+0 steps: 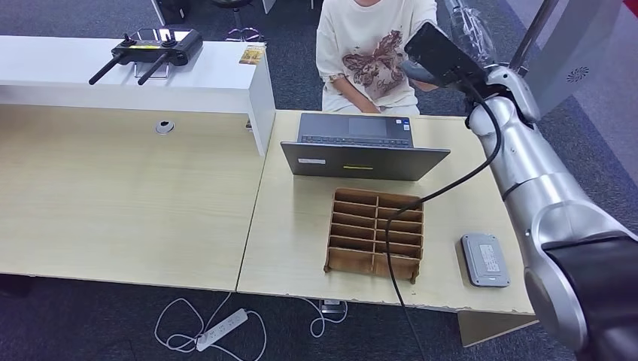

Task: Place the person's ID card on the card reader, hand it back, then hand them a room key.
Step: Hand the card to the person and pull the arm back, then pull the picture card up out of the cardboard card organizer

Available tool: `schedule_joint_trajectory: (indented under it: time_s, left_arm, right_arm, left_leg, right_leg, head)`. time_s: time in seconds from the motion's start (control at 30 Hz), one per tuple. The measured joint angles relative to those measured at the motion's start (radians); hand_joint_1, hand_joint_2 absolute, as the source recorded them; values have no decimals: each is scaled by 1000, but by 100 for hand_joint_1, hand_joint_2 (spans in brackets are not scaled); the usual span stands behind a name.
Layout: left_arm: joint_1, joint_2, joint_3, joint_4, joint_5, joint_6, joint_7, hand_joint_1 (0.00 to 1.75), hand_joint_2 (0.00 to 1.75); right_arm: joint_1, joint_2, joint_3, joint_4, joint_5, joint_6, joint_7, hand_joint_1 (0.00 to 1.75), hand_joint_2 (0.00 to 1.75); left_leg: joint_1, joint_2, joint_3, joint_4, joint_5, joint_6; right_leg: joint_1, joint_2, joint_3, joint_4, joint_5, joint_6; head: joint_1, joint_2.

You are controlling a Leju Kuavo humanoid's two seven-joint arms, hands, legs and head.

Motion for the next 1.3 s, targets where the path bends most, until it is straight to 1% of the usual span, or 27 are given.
schedule_joint_trajectory:
  time_s: [0.1, 0.17, 0.3, 0.37, 0.43, 0.63, 0.9, 1.0, 1.07, 1.17, 1.23, 1.3]
  left_arm:
    - [1, 0, 0, 0, 8, 4, 0, 0, 0]
    - [2, 0, 0, 0, 10, 5, 0, 0, 0]
    - [6, 2, 0, 0, 13, 7, 0, 0, 0]
    - [10, 3, 0, 0, 15, 11, 0, 0, 0]
    - [14, 4, 0, 0, 17, 14, 0, 0, 0]
    - [15, 5, 0, 0, 17, 15, 0, 0, 0]
    - [16, 5, 0, 0, 17, 16, 0, 0, 0]
    - [15, 5, 0, 0, 22, 18, 0, 0, 0]
    - [16, 5, 0, 0, 25, 20, 4, 0, 0]
    - [18, 5, 0, 0, 21, 26, 15, 0, 0]
    - [18, 5, 0, 0, 18, 32, 22, 0, 0]
    - [17, 4, 0, 0, 20, 37, 27, 0, 0]
  right_arm:
    - [62, -7, -52, -65, -97, 41, -28, 0, 175]
    - [112, -17, -78, -116, -186, 87, -33, 0, 175]
    - [236, -57, -125, -253, -416, 202, -27, 0, 175]
    - [293, -80, -144, -327, -504, 232, -24, 0, 175]
    - [336, -101, -158, -393, -551, 244, -19, 0, 175]
    - [391, -138, -175, -502, -578, 245, 2, 0, 175]
    - [408, -153, -178, -548, -581, 243, 2, 0, 175]
    - [430, -162, -181, -579, -607, 229, -8, 0, 175]
    - [477, -180, -189, -640, -645, 218, -17, 0, 175]
    - [592, -208, -209, -761, -667, 189, -63, 0, 175]
    - [679, -214, -218, -839, -625, 140, -110, 0, 175]
    - [764, -211, -221, -910, -555, 78, -144, 0, 175]
  left_leg:
    - [0, 0, 0, 0, 0, 0]
    - [0, 0, 0, 0, 0, 0]
    - [0, -1, 0, 0, 0, 0]
    - [0, -1, 0, 0, 0, 0]
    - [0, -1, -1, 0, -1, 0]
    - [0, 1, 0, 0, -1, 0]
    - [0, 1, 0, 0, 0, 0]
    - [0, 0, 0, 0, 0, 0]
    - [0, -2, 0, 0, -1, 0]
    - [0, -5, -1, 0, -1, 0]
    - [0, -5, -1, 0, -2, 1]
    - [0, -5, -1, 0, -3, 1]
  right_leg:
    - [0, 0, 0, 0, 0, 0]
    - [0, 0, 0, 0, 0, 0]
    - [0, -1, 0, -1, 0, 0]
    - [0, -1, 0, -1, 0, 0]
    - [0, -1, 0, -1, 0, 0]
    - [0, 1, -1, -1, 0, 0]
    - [0, 1, -1, 0, 0, 0]
    - [0, 0, -1, -1, 0, 0]
    - [0, -2, 0, -1, -1, 1]
    - [0, -4, 1, -2, -2, 2]
    - [0, -4, 1, -2, -2, 2]
    - [0, -3, 1, -2, -3, 2]
  head:
    - [0, 0]
    - [0, 0]
    - [0, 0]
    - [0, 0]
    - [0, 0]
    - [0, 0]
    - [0, 0]
    - [0, 0]
    - [0, 0]
    - [0, 0]
    - [0, 0]
    - [0, 0]
